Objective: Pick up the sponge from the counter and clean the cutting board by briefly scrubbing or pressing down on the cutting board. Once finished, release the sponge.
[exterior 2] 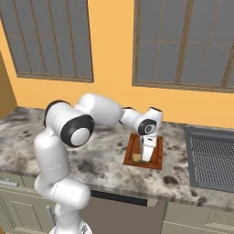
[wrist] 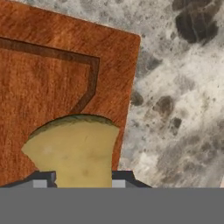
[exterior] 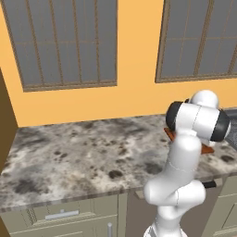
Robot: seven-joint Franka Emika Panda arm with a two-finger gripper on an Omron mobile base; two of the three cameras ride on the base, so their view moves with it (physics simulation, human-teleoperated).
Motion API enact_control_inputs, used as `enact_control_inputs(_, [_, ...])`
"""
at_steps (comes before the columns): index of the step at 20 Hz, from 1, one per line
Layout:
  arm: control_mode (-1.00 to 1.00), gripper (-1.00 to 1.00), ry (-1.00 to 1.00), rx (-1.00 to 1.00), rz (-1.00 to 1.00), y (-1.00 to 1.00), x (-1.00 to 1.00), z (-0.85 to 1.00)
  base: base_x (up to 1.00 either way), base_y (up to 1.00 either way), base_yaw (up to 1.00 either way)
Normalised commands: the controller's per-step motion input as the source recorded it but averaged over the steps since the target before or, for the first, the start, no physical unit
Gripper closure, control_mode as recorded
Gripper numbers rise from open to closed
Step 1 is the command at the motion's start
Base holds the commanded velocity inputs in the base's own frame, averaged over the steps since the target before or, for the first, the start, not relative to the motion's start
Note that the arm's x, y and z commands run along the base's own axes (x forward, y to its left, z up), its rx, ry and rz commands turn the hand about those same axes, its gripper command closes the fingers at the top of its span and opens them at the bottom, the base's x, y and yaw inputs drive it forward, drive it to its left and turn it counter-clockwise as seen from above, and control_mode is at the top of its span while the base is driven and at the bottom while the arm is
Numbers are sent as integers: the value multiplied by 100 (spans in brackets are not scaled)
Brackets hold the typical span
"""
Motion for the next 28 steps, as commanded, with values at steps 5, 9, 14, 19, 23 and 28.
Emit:
enact_control_inputs(5, [-100,100,0,0,-13,28,-64,-38,0,0,0])
enact_control_inputs(9, [-100,100,-3,0,-9,59,-22,-23,0,0,0])
enact_control_inputs(14, [-100,100,-3,0,-5,71,-24,-12,0,0,0])
enact_control_inputs(19, [-100,100,-2,0,-4,83,-36,-14,0,0,0])
enact_control_inputs(23, [-100,100,-2,0,-3,83,-34,-1,0,0,0])
enact_control_inputs(28, [-100,100,-3,0,-2,43,-4,14,0,0,0])
